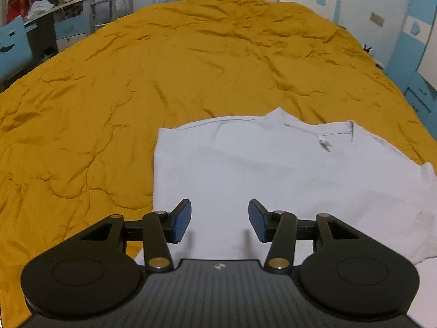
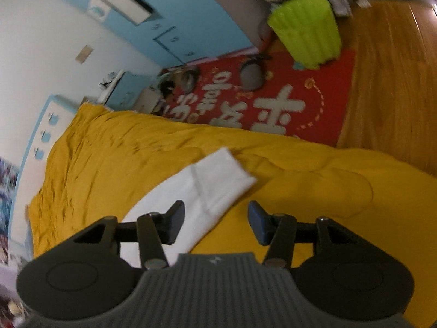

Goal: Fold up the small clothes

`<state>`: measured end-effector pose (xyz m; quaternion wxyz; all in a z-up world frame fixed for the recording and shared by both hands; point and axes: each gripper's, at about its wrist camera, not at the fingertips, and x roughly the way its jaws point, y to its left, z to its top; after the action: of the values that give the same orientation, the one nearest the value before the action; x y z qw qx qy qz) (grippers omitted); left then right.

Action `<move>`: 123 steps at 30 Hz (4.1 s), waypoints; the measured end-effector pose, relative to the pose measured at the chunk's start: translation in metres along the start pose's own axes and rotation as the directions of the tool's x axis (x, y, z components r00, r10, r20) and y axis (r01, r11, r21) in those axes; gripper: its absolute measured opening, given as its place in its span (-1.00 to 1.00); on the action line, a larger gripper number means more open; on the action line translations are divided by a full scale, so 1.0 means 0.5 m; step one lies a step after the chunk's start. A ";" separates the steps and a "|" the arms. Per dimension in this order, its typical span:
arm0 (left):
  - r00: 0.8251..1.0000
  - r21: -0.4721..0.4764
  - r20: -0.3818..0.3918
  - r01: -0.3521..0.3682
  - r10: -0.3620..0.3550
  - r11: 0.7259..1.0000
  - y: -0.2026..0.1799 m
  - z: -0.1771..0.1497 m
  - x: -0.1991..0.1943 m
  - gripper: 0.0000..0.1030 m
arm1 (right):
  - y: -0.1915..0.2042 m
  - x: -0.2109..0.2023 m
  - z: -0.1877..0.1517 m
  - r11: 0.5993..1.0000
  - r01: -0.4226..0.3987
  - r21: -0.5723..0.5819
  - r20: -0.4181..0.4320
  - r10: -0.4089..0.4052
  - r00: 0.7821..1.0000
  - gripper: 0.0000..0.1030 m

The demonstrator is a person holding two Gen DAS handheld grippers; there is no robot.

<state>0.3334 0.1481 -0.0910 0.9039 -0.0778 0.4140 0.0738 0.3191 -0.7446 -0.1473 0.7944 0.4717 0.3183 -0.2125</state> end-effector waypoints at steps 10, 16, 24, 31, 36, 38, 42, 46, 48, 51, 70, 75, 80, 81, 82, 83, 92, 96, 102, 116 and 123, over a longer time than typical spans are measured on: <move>1.000 0.023 -0.018 -0.010 0.010 1.000 -0.008 0.007 0.007 0.11 | 0.052 0.012 0.030 0.996 -0.009 -0.084 0.083 0.016 0.996 -0.98; 1.000 0.048 0.022 0.012 -0.013 0.999 0.000 0.013 -0.023 0.11 | 0.296 -0.131 0.003 0.914 -0.069 -0.399 0.149 0.139 0.979 -0.99; 0.998 0.050 0.049 0.033 -0.036 0.998 0.045 0.017 -0.080 -0.01 | 0.730 -0.325 -0.182 0.645 -0.211 -0.734 0.085 0.395 0.915 -0.99; 0.995 0.027 0.060 0.078 -0.080 0.997 0.085 0.036 -0.122 -0.02 | 0.991 -0.360 -0.445 0.480 -0.355 -0.802 -0.095 0.485 0.869 -0.99; 0.983 -0.034 0.059 0.174 -0.172 0.984 0.118 0.054 -0.136 -0.34 | 1.081 -0.323 -0.650 0.438 -0.458 -0.774 -0.225 0.486 0.844 -0.99; 0.982 -0.059 0.061 0.184 -0.181 0.981 0.129 0.058 -0.137 -0.51 | 1.092 -0.290 -0.742 0.433 -0.488 -0.758 -0.273 0.469 0.840 -0.99; 0.984 -0.110 0.068 0.171 -0.164 0.979 0.158 0.061 -0.129 -0.57 | 1.071 -0.209 -0.921 0.455 -0.542 -0.706 -0.377 0.406 0.832 -0.99; 0.986 -0.153 0.050 0.164 -0.158 0.975 0.191 0.053 -0.104 -0.57 | 1.009 -0.110 -1.085 0.494 -0.565 -0.661 -0.463 0.324 0.825 -0.99; 0.985 -0.167 0.044 0.171 -0.166 0.971 0.204 0.046 -0.094 -0.57 | 0.976 -0.067 -1.148 0.499 -0.575 -0.648 -0.500 0.291 0.816 -1.00; 0.981 -0.192 0.034 0.192 -0.189 0.962 0.219 0.033 -0.078 -0.57 | 0.923 -0.013 -1.238 0.509 -0.597 -0.620 -0.562 0.243 0.791 -1.00; 0.930 -0.324 -0.090 0.312 -0.357 0.893 0.199 0.007 0.036 -0.43 | 0.843 0.049 -1.269 0.425 -0.693 -0.583 -0.707 0.156 0.690 -0.36; 0.926 -0.363 -0.134 0.286 -0.353 0.887 0.188 -0.003 0.086 -0.42 | 0.750 0.011 -1.119 0.393 -0.598 -0.698 -0.582 0.174 0.794 -0.36; 0.939 -0.315 -0.103 0.283 -0.329 0.906 0.173 0.002 0.097 -0.61 | 0.611 -0.029 -0.931 0.397 -0.314 -0.862 -0.287 0.128 0.949 -0.36; 0.942 -0.301 -0.097 0.279 -0.321 0.912 0.170 0.005 0.096 -0.67 | 0.588 -0.031 -0.904 0.386 -0.258 -0.886 -0.237 0.101 0.966 -0.35; 0.948 -0.286 -0.094 0.267 -0.305 0.920 0.166 0.008 0.094 -0.80 | 0.567 -0.031 -0.879 0.369 -0.210 -0.906 -0.197 0.074 0.978 -0.35; 0.952 -0.273 -0.090 0.259 -0.292 0.927 0.162 0.012 0.092 -0.90 | 0.551 -0.029 -0.860 0.348 -0.169 -0.922 -0.162 0.049 0.986 -0.35; 0.965 -0.227 -0.073 0.230 -0.252 0.946 0.140 0.039 0.065 -0.97 | 0.527 0.034 -0.831 0.125 -0.091 -0.988 -0.091 0.007 0.996 -0.37; 0.964 -0.242 -0.016 0.254 -0.265 0.936 0.136 0.060 0.029 -0.98 | 0.544 0.043 -0.852 0.040 -0.073 -0.997 -0.072 0.032 0.997 -0.97; 0.977 -0.144 0.018 0.211 -0.210 0.967 0.113 0.085 -0.004 -0.98 | 0.535 0.026 -0.787 0.214 -0.111 -0.970 -0.102 0.053 0.993 -0.97; 0.981 -0.116 -0.138 0.124 -0.139 0.985 0.137 0.012 0.085 -0.78 | 0.489 0.048 -0.758 0.346 -0.146 -0.927 -0.169 -0.039 0.985 -1.00; 0.986 -0.019 -0.070 0.150 -0.151 0.989 0.133 0.025 -0.013 -0.70 | 0.523 -0.038 -0.725 0.389 -0.198 -0.900 -0.204 0.026 0.979 -0.92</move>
<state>0.3252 0.2151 -0.0835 0.8909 -0.1177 0.4386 0.0055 0.3621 -0.3017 -0.1011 0.9073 -0.0061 0.4110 0.0886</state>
